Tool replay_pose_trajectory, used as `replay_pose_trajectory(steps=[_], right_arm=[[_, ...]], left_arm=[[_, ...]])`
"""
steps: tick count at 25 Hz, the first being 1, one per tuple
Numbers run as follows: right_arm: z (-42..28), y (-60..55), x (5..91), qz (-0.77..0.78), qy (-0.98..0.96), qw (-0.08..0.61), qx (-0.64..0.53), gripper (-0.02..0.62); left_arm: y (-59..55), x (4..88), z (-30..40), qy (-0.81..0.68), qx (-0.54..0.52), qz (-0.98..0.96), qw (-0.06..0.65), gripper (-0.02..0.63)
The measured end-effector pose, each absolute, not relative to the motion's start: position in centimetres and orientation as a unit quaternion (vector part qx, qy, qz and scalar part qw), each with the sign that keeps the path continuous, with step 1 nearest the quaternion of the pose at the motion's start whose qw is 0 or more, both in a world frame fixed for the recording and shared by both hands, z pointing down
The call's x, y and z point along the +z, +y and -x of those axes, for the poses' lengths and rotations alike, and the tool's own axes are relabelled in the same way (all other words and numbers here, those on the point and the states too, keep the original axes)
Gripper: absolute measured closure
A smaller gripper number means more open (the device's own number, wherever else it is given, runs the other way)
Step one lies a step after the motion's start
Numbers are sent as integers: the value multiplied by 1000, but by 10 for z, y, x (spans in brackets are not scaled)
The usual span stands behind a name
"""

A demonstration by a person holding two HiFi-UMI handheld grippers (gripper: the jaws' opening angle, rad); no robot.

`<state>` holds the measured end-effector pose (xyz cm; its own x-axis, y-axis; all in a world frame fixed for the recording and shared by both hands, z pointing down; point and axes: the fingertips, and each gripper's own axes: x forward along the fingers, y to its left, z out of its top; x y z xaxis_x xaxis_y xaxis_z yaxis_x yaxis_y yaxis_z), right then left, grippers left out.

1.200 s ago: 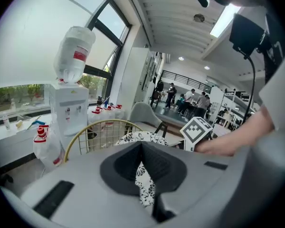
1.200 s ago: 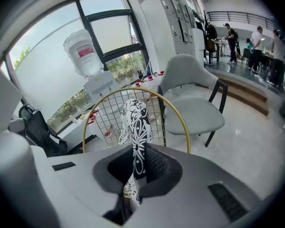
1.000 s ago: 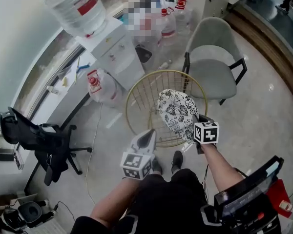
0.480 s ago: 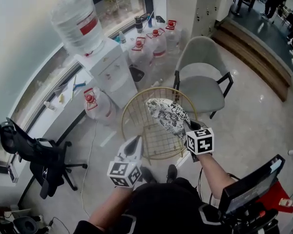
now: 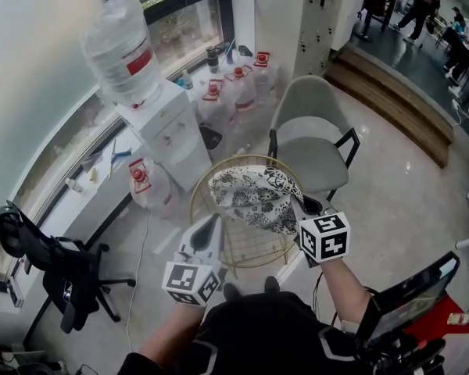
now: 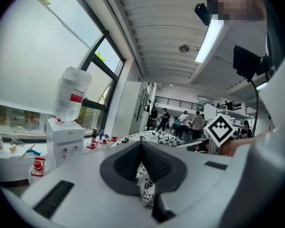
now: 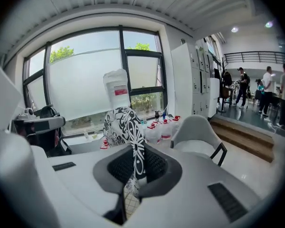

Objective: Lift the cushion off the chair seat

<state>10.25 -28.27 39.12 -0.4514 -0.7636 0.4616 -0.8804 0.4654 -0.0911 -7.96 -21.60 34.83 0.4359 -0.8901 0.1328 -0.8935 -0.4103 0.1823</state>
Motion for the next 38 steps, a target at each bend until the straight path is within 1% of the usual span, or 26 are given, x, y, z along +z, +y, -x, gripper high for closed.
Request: replay_pose_trajectory(steps=[4, 13, 21, 29, 38], right_arm=[[-101, -275, 365, -502, -840, 163, 129, 572], [-105, -261, 323, -522, -840, 115, 94, 572], [-104, -251, 296, -523, -846, 52, 86, 572], [-104, -251, 288, -525, -847, 38, 70, 572], [-105, -252, 289, -524, -847, 29, 80, 572]], left_arm=[[-214, 337, 88, -535, -1, -838, 107, 598], [-205, 318, 93, -532, -16, -841, 99, 598], [-199, 295, 88, -521, -28, -851, 58, 598], [-200, 289, 91, -533, -22, -845, 47, 598], [-199, 290, 96, -543, -15, -838, 49, 598]])
